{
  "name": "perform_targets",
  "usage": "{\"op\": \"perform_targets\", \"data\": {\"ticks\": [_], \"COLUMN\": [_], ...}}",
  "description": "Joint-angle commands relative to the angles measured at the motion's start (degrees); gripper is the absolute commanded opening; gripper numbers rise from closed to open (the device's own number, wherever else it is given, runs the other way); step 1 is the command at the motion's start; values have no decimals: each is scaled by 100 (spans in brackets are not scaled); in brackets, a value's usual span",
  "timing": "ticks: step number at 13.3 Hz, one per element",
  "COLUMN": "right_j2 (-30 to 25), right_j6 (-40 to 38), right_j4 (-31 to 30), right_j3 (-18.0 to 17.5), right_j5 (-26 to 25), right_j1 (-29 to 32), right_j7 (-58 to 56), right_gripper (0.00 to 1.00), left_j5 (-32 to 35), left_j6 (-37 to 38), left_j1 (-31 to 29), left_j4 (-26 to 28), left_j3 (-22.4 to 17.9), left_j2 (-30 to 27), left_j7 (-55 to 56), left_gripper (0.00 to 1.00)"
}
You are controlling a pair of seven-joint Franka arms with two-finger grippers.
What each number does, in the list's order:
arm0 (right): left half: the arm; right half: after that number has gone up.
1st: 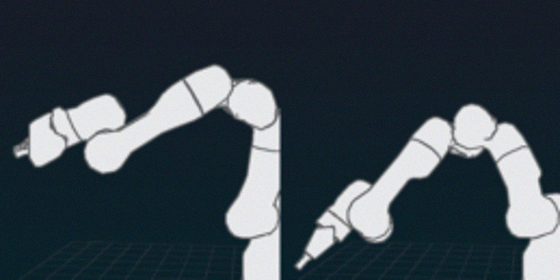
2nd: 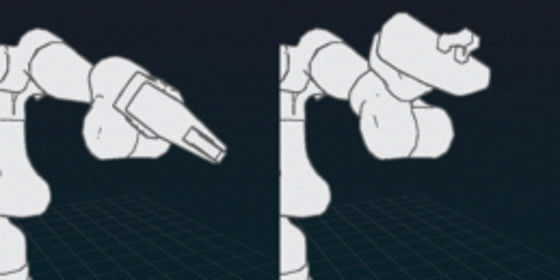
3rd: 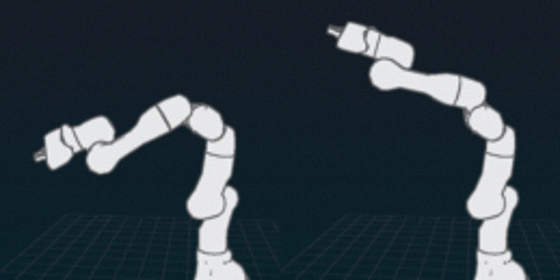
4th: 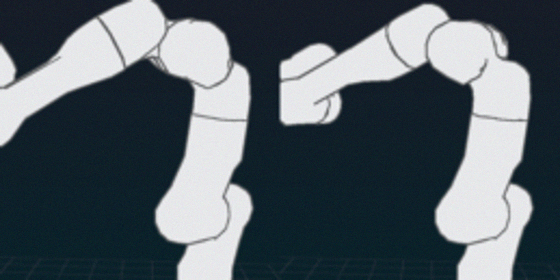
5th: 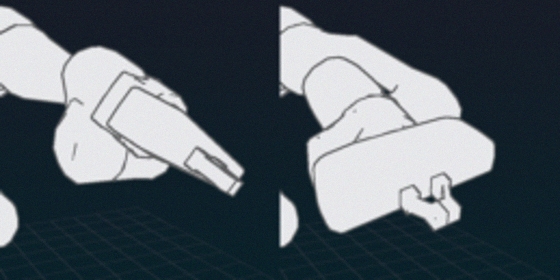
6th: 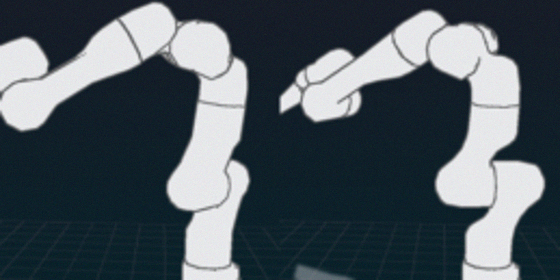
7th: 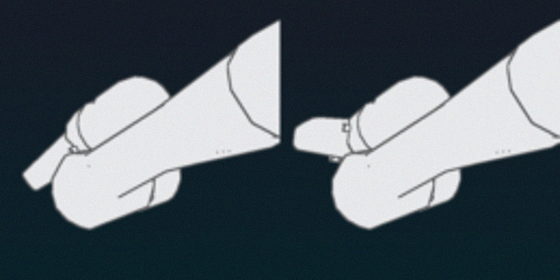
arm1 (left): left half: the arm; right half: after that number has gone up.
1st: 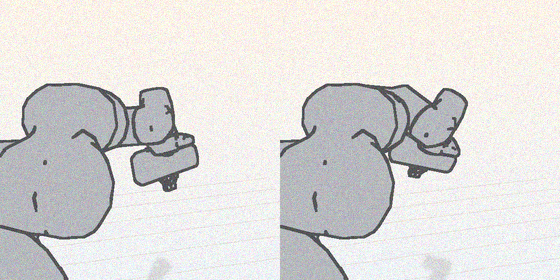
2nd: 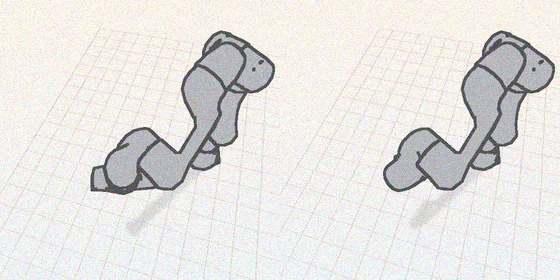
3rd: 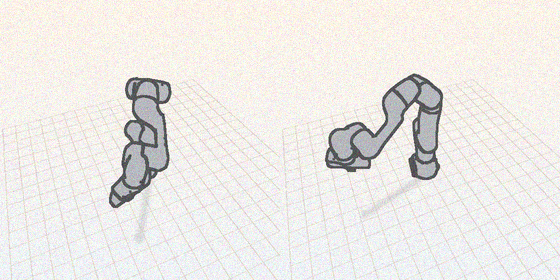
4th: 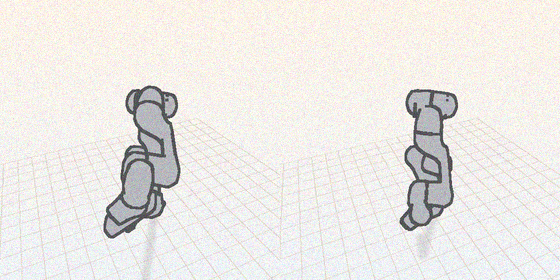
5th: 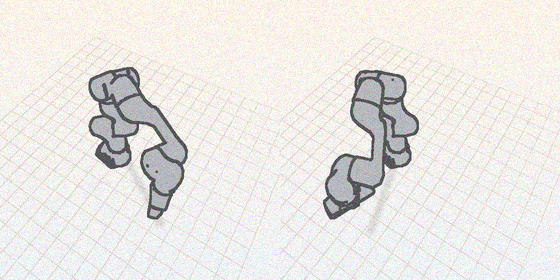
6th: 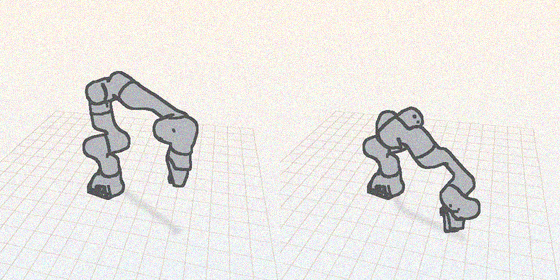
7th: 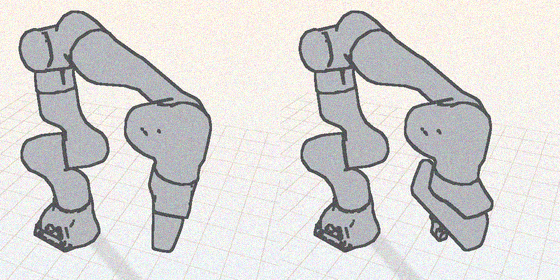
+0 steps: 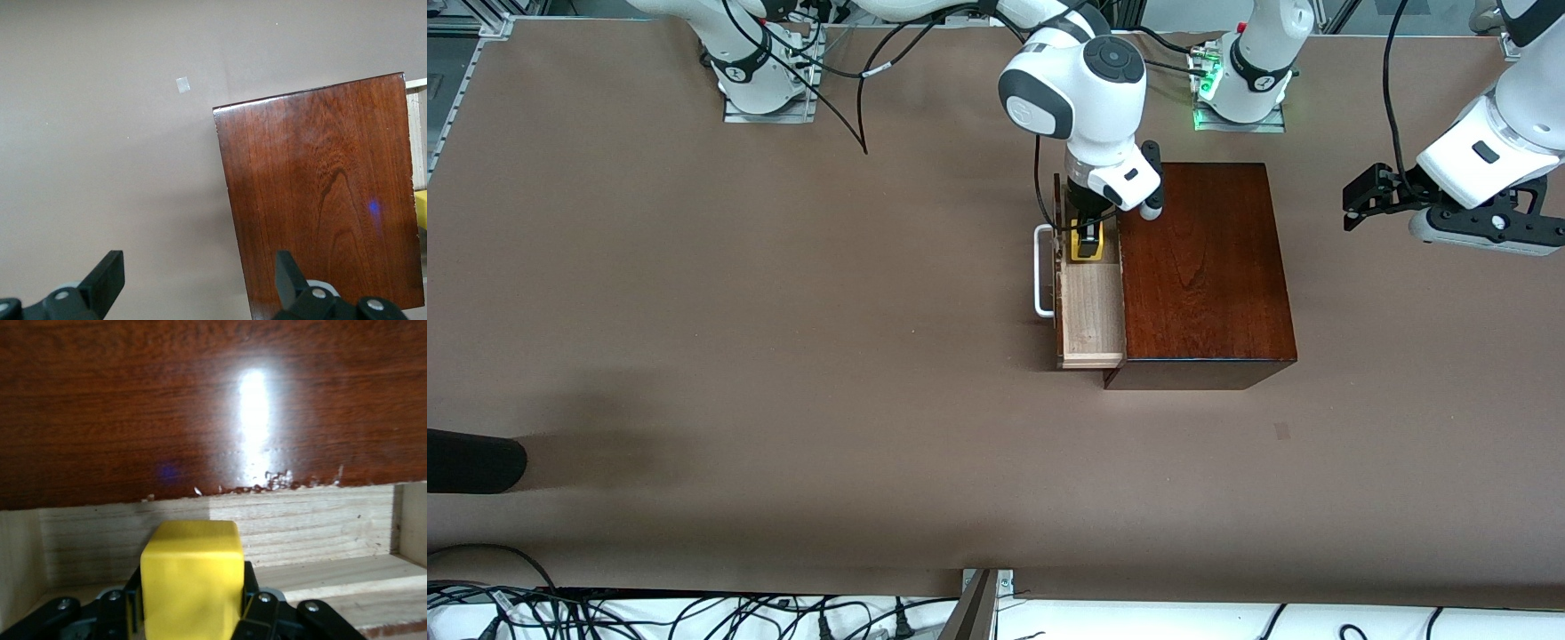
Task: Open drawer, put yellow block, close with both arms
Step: 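Lower the cube into the drawer and open the right gripper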
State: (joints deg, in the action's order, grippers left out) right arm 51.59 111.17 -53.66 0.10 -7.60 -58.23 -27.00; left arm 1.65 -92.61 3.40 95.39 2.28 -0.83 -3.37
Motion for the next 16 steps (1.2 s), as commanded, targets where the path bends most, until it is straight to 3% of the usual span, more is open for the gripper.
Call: {"op": "perform_targets", "data": {"ticks": [1, 3, 5, 7, 8, 10, 11, 12, 16], "right_j2": [158, 202, 229, 290, 316, 308, 299, 282, 54], "right_j6": [-25, -7, 45, 141, 177, 186, 186, 186, 63], "right_j4": [137, 119, 119, 102, 93, 75, 75, 75, 111], "right_j3": [17, 25, 17, 17, 17, 25, 25, 25, -1], "right_j5": [-198, -198, -198, -198, -198, -268, -268, -268, -146], "right_j1": [-39, -48, -39, -39, -39, -39, -22, -13, 22], "right_j7": [-60, -51, -51, -25, -33, -51, -60, -60, 2], "right_gripper": [0, 0, 8, 23, 41, 45, 61, 100, 100], "left_j5": [46, 46, 46, 46, 46, 46, 37, 37, 37], "left_j6": [138, 138, 138, 138, 138, 138, 138, 138, 138], "left_j1": [20, 20, 20, 20, 20, 20, 20, 20, 20], "left_j4": [-196, -196, -196, -196, -196, -196, -196, -196, -196], "left_j3": [-35, -35, -35, -35, -35, -35, -35, -35, -35], "left_j2": [83, 92, 92, 92, 92, 92, 83, 92, 83], "left_j7": [-68, -68, -68, -68, -68, -76, -76, -76, -76], "left_gripper": [100, 100, 100, 100, 100, 100, 100, 100, 100]}}
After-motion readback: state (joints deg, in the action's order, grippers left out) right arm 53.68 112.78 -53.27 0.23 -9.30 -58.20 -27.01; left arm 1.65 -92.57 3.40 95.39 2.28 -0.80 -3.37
